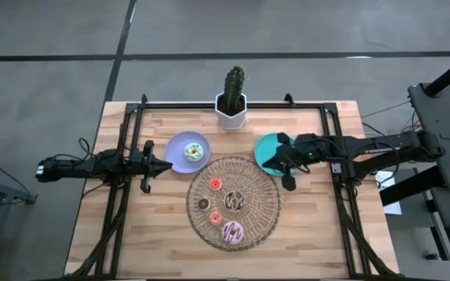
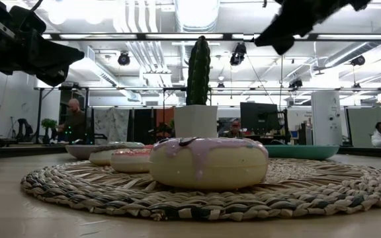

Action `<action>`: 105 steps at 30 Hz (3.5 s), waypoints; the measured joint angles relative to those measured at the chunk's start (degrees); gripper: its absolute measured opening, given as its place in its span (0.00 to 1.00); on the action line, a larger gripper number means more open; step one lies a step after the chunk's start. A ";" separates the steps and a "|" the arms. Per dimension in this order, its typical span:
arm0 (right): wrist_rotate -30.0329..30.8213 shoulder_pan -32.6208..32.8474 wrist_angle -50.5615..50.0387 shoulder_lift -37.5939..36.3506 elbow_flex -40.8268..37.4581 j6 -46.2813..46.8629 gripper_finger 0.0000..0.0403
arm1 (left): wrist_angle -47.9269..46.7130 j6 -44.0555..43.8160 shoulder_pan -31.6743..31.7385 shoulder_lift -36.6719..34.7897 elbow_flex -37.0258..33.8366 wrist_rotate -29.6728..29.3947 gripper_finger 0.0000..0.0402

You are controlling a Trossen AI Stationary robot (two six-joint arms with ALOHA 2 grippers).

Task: Pick & Place donuts
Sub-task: Put the small orange donut on the blue plate

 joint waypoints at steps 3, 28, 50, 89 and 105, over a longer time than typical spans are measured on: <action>0.01 0.00 0.13 -3.53 -2.76 -1.23 0.02 | 0.00 -0.01 0.00 -0.02 -0.01 0.00 0.00; -0.01 0.00 0.05 -11.27 -8.43 -1.88 0.02 | 0.00 -0.02 0.00 -0.02 -0.02 0.00 0.00; -3.39 1.30 -2.87 12.19 10.01 -3.08 0.02 | 0.00 -0.02 0.00 -0.02 -0.02 0.02 0.00; -5.04 1.83 -12.70 47.62 40.92 -8.39 0.07 | 0.04 0.00 0.00 0.02 -0.01 0.00 0.00; -5.10 1.86 -10.94 51.49 40.86 -7.74 0.50 | 0.04 -0.02 0.00 0.04 0.00 0.00 0.00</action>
